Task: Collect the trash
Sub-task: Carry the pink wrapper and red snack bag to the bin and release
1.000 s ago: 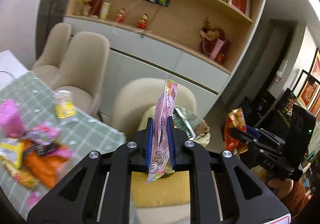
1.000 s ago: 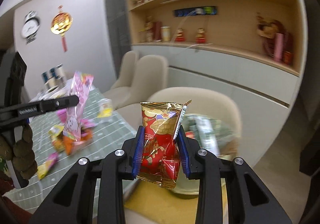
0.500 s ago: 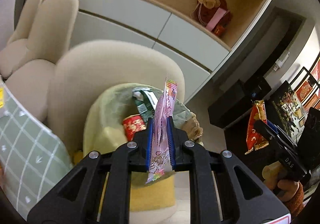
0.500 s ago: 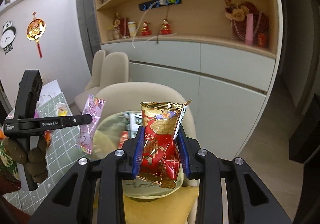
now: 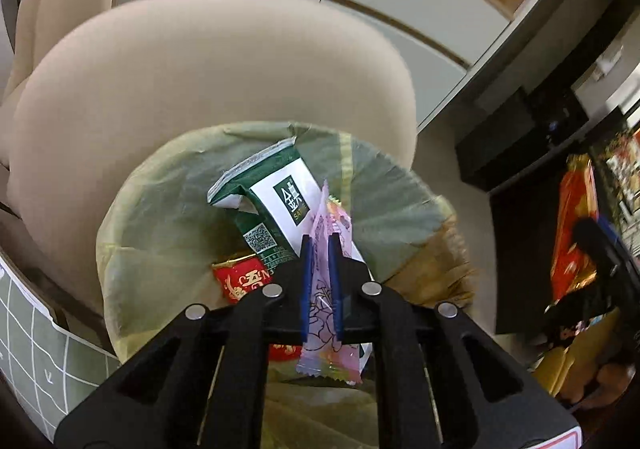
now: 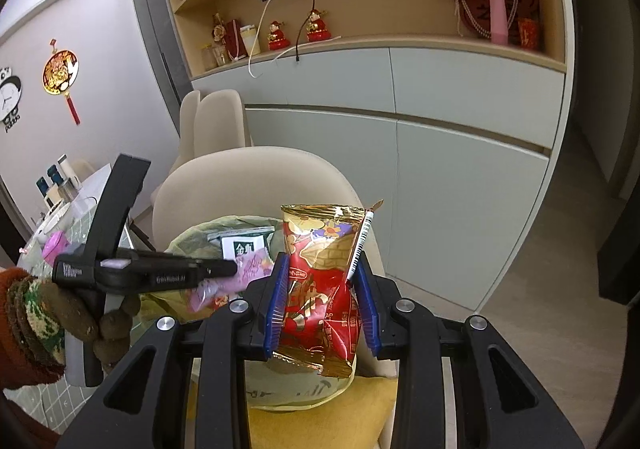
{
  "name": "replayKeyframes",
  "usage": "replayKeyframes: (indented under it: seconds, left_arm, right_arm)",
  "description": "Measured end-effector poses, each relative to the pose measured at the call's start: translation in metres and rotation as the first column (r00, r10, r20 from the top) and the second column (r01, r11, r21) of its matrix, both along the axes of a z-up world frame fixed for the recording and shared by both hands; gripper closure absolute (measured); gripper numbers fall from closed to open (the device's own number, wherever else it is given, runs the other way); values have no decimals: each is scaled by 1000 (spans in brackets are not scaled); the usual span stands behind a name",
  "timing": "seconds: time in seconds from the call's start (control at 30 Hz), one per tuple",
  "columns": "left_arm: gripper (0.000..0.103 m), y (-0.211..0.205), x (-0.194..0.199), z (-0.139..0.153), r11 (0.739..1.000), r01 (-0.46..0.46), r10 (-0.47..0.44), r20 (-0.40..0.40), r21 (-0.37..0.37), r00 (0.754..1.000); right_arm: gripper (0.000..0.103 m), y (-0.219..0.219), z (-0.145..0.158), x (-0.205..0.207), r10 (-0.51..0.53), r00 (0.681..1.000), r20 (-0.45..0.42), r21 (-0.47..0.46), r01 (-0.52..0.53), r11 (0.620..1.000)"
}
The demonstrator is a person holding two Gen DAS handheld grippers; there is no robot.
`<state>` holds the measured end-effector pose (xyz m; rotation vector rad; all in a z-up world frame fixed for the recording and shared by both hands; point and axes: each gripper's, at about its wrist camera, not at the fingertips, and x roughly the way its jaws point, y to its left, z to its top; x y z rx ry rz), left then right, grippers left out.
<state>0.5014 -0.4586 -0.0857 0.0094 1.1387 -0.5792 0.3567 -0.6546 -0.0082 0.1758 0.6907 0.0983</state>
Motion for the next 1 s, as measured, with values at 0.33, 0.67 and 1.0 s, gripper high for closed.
replayKeyframes:
  seconds: [0.33, 0.67, 1.0]
  left_arm:
    - [61, 14, -8, 1, 996, -27, 25, -29, -82, 999]
    - [50, 90, -46, 55, 966, -195, 222, 151, -172, 963]
    - [45, 166, -96, 69, 936, -322, 348, 228, -146, 909]
  right_arm:
    - [72, 12, -8, 25, 56, 998, -14, 29, -55, 998]
    - [71, 70, -17, 55, 218, 976, -25, 13, -217, 976]
    - [50, 113, -38, 62, 279, 958, -61, -15, -280, 960]
